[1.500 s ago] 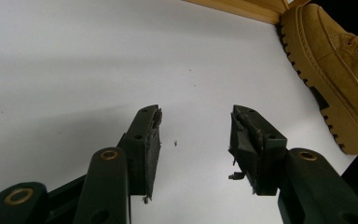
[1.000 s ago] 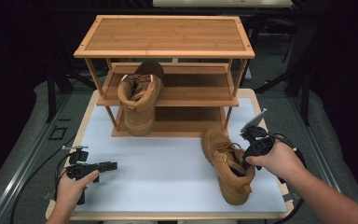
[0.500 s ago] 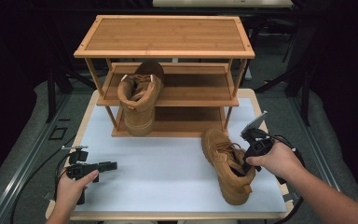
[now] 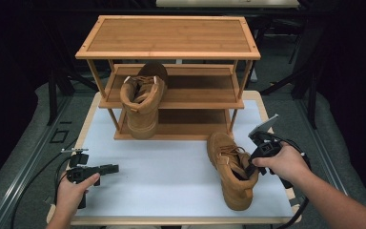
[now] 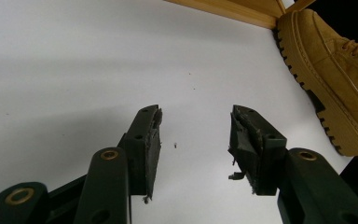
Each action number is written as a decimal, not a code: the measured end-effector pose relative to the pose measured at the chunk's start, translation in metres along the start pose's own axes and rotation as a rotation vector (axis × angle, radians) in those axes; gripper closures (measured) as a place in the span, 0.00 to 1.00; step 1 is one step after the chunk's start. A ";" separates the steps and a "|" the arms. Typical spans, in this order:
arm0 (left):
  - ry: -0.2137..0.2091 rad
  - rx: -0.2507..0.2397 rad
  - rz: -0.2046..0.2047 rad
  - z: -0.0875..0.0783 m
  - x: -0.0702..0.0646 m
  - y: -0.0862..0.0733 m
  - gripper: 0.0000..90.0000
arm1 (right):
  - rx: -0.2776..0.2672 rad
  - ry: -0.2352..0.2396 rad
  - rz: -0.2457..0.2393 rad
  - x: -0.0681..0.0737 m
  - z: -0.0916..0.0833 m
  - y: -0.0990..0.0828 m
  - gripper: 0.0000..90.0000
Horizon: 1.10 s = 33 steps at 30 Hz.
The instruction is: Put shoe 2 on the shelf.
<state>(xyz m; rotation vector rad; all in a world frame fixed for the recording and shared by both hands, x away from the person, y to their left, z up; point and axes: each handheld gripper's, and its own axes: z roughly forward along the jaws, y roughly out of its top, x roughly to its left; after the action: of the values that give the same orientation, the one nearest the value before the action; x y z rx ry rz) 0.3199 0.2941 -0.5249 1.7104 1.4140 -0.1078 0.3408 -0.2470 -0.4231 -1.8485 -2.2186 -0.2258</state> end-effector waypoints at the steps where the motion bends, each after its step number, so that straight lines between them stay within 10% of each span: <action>1: 0.000 -0.001 -0.002 0.000 0.000 0.000 0.58 | -0.015 0.022 0.011 0.000 0.001 -0.001 0.85; 7: 0.000 -0.006 -0.002 -0.001 0.000 0.000 0.58 | -0.042 0.133 0.042 -0.008 0.000 -0.005 0.86; 8: -0.002 -0.004 -0.006 -0.002 0.000 0.001 0.58 | -0.060 0.217 0.078 -0.013 0.000 -0.008 0.86; 22: -0.005 -0.013 -0.011 -0.003 0.000 0.001 0.59 | -0.130 0.456 0.171 -0.019 -0.006 -0.017 0.87; 33: -0.005 -0.012 -0.007 -0.003 -0.001 0.000 0.59 | -0.138 0.517 0.147 0.001 -0.016 -0.024 0.87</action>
<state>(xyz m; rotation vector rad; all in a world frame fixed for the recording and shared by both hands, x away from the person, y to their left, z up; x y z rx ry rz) 0.3183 0.2956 -0.5220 1.6940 1.4146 -0.1068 0.3187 -0.2543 -0.4067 -1.7557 -1.7450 -0.7498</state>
